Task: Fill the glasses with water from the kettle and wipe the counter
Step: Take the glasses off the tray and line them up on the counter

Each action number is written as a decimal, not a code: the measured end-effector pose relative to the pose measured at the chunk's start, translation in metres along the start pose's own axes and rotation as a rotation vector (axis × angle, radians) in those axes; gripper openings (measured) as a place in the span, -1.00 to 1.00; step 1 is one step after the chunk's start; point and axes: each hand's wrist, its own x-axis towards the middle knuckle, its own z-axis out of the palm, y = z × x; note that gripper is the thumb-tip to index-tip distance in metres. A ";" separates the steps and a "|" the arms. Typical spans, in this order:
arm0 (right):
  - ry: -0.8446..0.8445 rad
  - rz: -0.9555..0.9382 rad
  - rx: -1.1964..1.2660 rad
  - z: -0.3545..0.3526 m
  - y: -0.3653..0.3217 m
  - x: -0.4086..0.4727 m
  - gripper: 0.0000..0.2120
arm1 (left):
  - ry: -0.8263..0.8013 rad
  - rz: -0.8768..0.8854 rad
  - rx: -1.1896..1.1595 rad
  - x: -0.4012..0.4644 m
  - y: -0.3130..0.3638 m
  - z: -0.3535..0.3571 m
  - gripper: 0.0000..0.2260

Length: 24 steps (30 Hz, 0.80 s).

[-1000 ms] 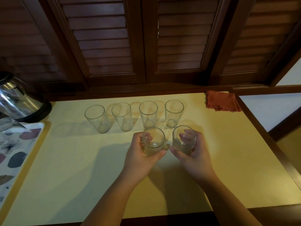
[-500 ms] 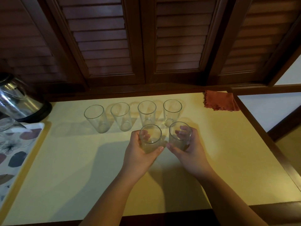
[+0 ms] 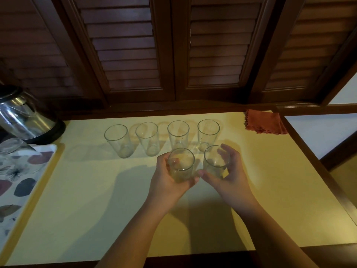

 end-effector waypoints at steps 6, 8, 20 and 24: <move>0.072 -0.168 -0.055 -0.003 -0.067 -0.001 -0.13 | 0.010 0.024 -0.063 -0.028 0.023 -0.052 0.08; 0.037 -0.187 -0.098 0.004 -0.096 0.003 -0.23 | 0.060 0.081 -0.063 -0.040 0.030 -0.084 0.05; -0.450 -0.541 -0.347 0.178 -0.213 0.000 -0.29 | 0.548 0.212 0.369 -0.080 0.024 -0.300 -0.58; -0.565 -0.553 -0.366 0.251 -0.228 -0.011 -0.31 | 0.592 0.141 0.402 -0.090 -0.002 -0.366 -0.59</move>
